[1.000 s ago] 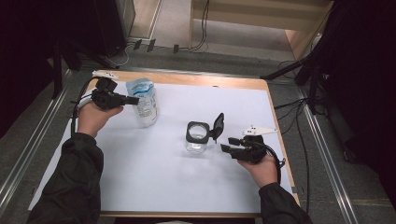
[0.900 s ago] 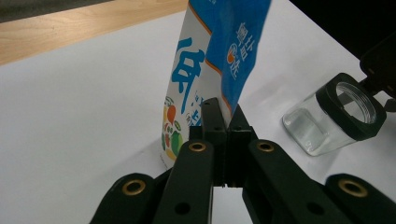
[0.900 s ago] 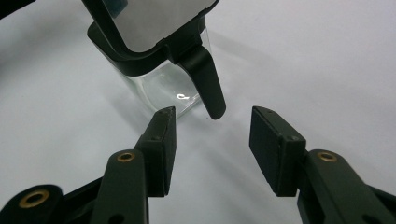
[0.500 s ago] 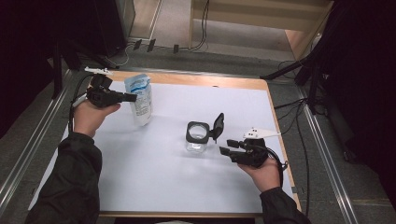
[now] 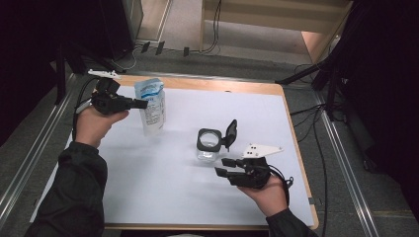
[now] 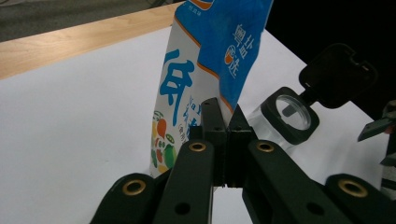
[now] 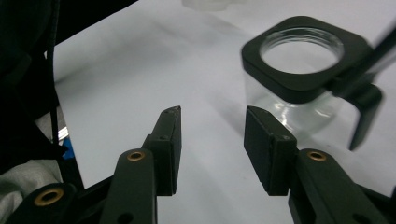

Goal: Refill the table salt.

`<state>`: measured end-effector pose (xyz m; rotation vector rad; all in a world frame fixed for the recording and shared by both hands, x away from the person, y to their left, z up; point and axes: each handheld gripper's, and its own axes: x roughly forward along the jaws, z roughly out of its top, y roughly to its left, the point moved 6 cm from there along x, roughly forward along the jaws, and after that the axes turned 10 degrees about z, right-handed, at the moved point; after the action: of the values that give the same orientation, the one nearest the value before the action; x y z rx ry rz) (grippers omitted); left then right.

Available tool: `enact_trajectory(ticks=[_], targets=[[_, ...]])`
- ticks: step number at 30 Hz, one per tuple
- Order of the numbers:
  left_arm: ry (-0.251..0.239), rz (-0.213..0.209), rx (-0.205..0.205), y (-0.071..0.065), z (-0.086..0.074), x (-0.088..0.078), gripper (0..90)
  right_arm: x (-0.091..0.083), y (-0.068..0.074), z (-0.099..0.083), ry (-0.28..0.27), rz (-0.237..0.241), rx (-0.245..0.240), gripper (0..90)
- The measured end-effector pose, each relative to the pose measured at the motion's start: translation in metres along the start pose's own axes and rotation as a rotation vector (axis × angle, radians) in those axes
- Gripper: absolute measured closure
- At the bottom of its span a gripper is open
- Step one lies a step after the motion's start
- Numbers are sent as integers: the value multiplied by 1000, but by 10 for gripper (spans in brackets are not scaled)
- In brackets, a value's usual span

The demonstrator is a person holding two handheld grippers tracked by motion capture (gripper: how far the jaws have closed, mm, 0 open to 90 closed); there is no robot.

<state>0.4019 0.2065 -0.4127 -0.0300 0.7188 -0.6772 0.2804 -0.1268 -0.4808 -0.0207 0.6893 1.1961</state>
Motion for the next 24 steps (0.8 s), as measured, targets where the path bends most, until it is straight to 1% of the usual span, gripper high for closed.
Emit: enact_trajectory(ticks=[1,2,3,5,7,8,11,13,14,16,17,18,19,20,21,22,24], targets=[[2,1,4,-2,0,-1,900,4,2,1,7,7,-13,584],[2,1,4,-2,0,-1,900,4,2,1,7,7,-13,584],[-1,-8,9,-5,0,-4,900,13,7,1,30,18,-27,584],[0,-12,12,-9,-1,-7,900,20,10,3,43,35,-33,585],[3,-12,12,-12,-2,-9,900,24,13,6,39,53,-27,585],[5,-22,10,-14,-3,-10,900,26,14,7,36,55,-33,585],[12,-7,24,-19,-6,-14,900,34,17,10,45,68,-33,585],[13,-7,27,-22,-8,-17,900,38,19,12,46,82,-35,585],[19,-5,39,-24,-9,-19,900,40,21,13,46,83,-44,585],[14,-4,26,-27,-10,-24,900,44,24,15,57,84,-67,585],[14,-4,31,-27,-11,-25,900,47,26,17,56,89,-73,584],[10,-3,24,-29,-11,-28,900,49,26,18,57,89,-82,584],[11,-4,22,-30,-12,-29,900,53,27,19,60,90,-79,584],[11,-4,22,-30,-12,-29,900,53,27,19,60,90,-79,584],[8,-6,25,-32,-13,-32,900,59,28,21,67,96,-81,584],[8,-8,23,-34,-13,-34,900,62,29,22,71,99,-79,583],[7,-12,24,-37,-14,-36,900,69,30,25,71,117,-72,572]])
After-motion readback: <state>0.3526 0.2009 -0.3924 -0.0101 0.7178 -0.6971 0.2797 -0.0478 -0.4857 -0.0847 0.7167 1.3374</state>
